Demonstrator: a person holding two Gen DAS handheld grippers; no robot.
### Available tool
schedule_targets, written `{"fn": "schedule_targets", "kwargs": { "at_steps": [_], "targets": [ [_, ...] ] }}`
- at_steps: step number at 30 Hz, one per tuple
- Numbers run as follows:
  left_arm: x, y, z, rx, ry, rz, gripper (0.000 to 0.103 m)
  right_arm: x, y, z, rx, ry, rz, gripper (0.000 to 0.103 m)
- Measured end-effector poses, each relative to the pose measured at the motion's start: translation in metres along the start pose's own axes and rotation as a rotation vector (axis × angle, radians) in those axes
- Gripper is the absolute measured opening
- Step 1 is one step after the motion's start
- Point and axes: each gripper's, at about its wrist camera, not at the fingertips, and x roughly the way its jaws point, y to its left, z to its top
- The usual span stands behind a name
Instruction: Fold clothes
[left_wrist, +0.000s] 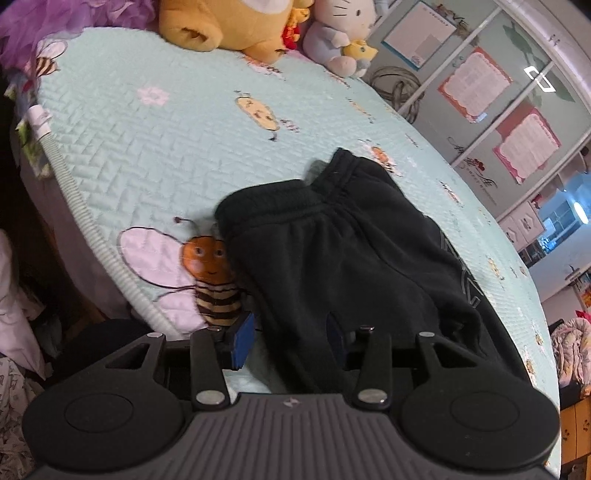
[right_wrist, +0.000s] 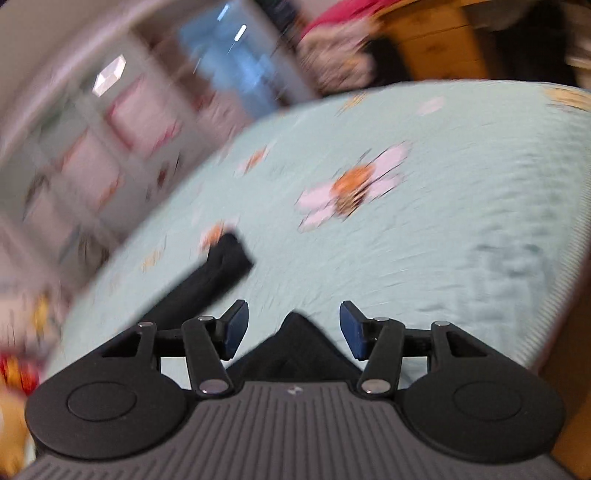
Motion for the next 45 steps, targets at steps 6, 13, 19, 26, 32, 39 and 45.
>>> {"fn": "schedule_targets", "kwargs": {
  "at_steps": [6,13,19,26,32,39,45],
  "targets": [
    [-0.002,-0.015,-0.002,0.030,0.000,0.006,0.049,0.054,0.026,0.004,-0.171,0.166,-0.068,0.013],
    [0.005,-0.031,-0.003,0.054,0.005,-0.009,0.050,0.019,0.004,0.025,0.023,-0.074,-0.089,0.001],
    [0.016,-0.038,-0.011,0.070,0.040,-0.009,0.051,0.010,-0.017,0.004,0.042,-0.067,-0.037,0.043],
    [0.025,-0.043,-0.015,0.055,0.063,-0.009,0.052,0.030,0.005,0.012,-0.083,0.044,0.047,0.053],
    [0.020,-0.040,-0.020,0.049,0.069,0.008,0.054,0.070,0.028,0.008,-0.193,0.149,-0.062,0.005],
    [0.021,-0.041,-0.020,0.035,0.066,-0.011,0.054,0.065,0.019,0.019,-0.075,0.107,-0.049,0.013],
    [0.021,-0.044,-0.020,0.042,0.067,-0.027,0.054,0.030,0.013,0.001,0.038,-0.075,-0.059,0.032]
  ]
}}
